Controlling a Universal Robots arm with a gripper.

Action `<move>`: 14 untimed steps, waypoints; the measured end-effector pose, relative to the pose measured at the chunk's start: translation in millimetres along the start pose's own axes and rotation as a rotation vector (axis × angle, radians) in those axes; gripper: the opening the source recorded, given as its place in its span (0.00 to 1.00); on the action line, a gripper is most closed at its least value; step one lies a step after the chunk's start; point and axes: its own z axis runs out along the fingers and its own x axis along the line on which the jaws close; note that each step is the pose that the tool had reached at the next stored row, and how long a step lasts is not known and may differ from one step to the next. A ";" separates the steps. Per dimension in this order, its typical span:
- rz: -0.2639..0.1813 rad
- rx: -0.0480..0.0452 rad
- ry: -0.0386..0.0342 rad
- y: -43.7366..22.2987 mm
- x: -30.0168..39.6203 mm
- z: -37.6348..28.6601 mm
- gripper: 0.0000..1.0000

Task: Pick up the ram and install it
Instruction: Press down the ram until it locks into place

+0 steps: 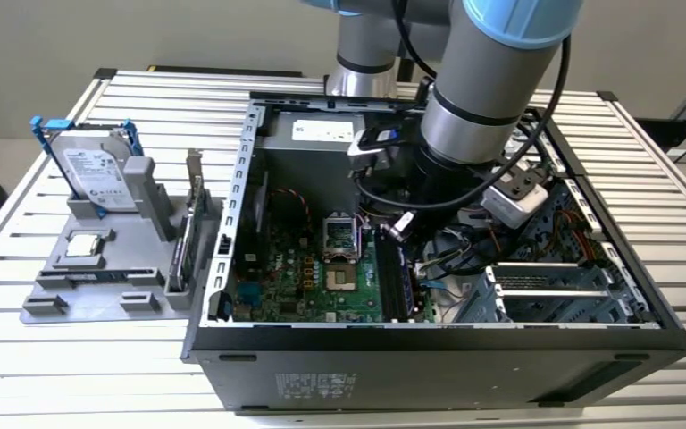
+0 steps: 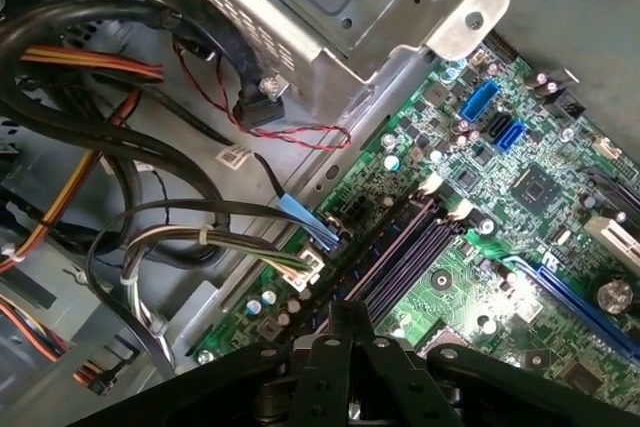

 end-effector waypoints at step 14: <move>-0.111 -0.0044 -0.0019 -0.2 -0.3 0.0 0.00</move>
